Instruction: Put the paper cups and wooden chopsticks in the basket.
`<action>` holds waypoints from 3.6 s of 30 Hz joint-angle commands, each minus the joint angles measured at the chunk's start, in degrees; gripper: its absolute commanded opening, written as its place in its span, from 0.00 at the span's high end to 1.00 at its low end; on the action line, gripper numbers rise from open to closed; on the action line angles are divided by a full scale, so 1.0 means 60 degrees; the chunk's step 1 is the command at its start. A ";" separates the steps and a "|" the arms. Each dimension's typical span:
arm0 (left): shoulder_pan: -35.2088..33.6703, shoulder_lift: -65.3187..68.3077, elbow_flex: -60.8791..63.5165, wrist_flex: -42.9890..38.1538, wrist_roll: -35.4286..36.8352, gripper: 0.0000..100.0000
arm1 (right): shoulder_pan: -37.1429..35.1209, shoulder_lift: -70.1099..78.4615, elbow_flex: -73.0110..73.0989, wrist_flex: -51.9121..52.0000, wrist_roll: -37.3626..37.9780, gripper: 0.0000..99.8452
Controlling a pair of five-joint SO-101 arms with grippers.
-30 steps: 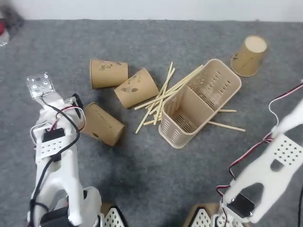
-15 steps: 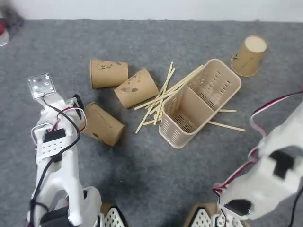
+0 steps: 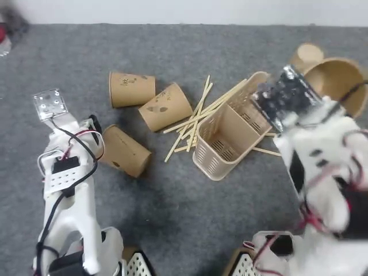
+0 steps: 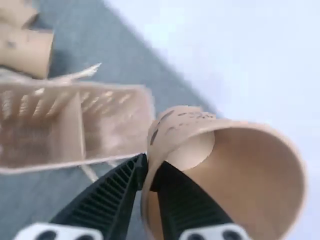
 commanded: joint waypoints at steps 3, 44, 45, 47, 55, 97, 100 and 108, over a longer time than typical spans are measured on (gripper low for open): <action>0.0073 -0.0029 -0.0066 -0.0220 0.0015 0.82 | -0.0974 -0.0139 0.0806 0.0388 0.0088 0.99; 0.0029 -0.0029 -0.0066 -0.0220 0.0015 0.82 | 0.1297 0.1326 0.0923 -0.2777 0.0088 0.91; 0.0029 -0.0029 -0.0066 -0.0220 0.0015 0.82 | 0.1722 0.1458 0.1158 -0.3348 0.0073 0.97; 0.0044 -0.0029 -0.0066 -0.0220 0.0015 0.82 | 0.2410 0.1868 0.1626 -0.4315 -0.0073 0.98; 0.0059 -0.0029 -0.0066 -0.0220 0.0015 0.82 | 0.3641 0.5253 0.1509 -0.7949 -0.2608 0.99; 0.0073 -0.0029 0.0125 -0.0615 0.0015 0.82 | 0.5179 1.2711 -0.5641 0.0432 -0.1304 0.99; 0.0073 -0.0029 0.0125 -0.0615 0.0015 0.82 | 0.6425 1.1875 -0.5949 0.0286 -0.0821 0.99; 0.0088 -0.0029 0.0125 -0.0601 0.0015 0.82 | 0.5282 1.0454 -0.6579 -0.1575 -0.1744 0.99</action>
